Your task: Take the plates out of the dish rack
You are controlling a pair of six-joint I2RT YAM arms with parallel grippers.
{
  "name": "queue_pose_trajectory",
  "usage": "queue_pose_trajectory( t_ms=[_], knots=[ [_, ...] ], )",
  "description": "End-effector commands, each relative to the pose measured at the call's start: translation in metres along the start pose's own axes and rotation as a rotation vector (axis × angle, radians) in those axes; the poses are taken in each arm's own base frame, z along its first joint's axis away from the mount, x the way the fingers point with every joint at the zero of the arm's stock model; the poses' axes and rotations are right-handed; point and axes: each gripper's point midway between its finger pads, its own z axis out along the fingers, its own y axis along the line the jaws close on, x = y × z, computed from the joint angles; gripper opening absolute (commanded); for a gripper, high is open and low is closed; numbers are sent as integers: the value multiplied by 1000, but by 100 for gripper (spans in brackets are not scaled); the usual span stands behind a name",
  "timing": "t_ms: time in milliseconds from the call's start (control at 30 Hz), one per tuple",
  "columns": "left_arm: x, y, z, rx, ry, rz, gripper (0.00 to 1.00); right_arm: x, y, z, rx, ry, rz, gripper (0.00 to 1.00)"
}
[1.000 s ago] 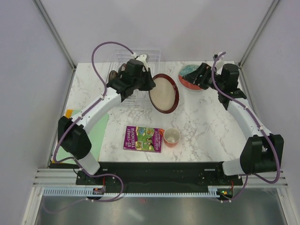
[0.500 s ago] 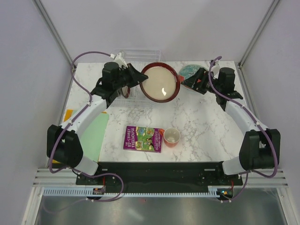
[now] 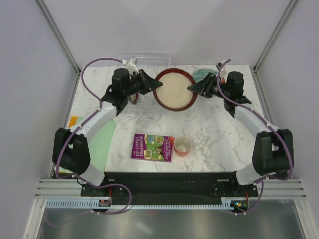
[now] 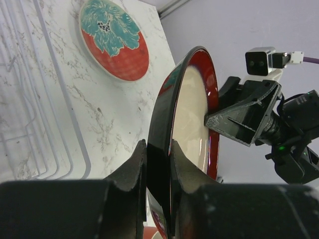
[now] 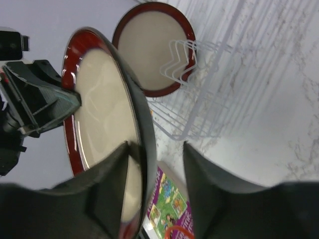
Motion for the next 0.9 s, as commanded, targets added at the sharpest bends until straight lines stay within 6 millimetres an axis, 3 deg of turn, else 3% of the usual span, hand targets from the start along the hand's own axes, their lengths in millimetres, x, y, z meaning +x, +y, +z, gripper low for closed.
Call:
queue_pose_trajectory(
  t_ms=[0, 133, 300, 333, 367, 433, 467, 533, 600, 633, 700, 733, 767, 800, 867],
  knots=[
    [-36, -64, -6, 214, -100, 19, 2, 2, 16, 4, -75, 3, -29, 30],
    [-31, -61, 0, 214, -80, 17, 2, 3, 25, 3, -120, 24, -37, 0],
    [-26, -60, 8, 227, -51, 16, 3, 0, 27, 1, -110, 10, -40, 0],
    [-24, -59, 10, 233, -40, 29, 11, -4, 29, -2, -94, -6, -49, 0],
    [-22, -56, 10, 222, -31, 37, 34, -11, 23, -3, -50, -42, -83, 0],
    [-24, -48, 11, 173, -36, 88, 44, -21, 18, -8, 33, -72, -97, 0],
    [-30, -51, 9, 161, -47, 121, 54, -27, 14, -11, 69, -90, -129, 0],
    [-30, -32, 8, 52, -45, 179, 66, -48, 5, -20, 148, -145, -132, 0],
    [-36, -24, 0, -16, -55, 258, 99, -67, 1, -27, 182, -187, -125, 0],
    [-41, -17, -1, -61, -80, 280, 100, -78, -10, -33, 210, -210, -111, 0],
    [-52, -17, -6, -94, -113, 334, 100, -96, -13, -38, 227, -238, -108, 0],
    [-51, -4, -9, -157, -100, 359, 100, -98, -20, -34, 239, -235, -99, 0],
    [-57, -4, -12, -176, -114, 381, 100, -112, -33, -44, 270, -266, -90, 0],
    [-61, -4, -15, -193, -125, 398, 100, -121, -34, -45, 282, -275, -91, 0],
    [-69, 4, -21, -255, -152, 441, 100, -131, -56, -44, 329, -279, -77, 0]
  ],
)
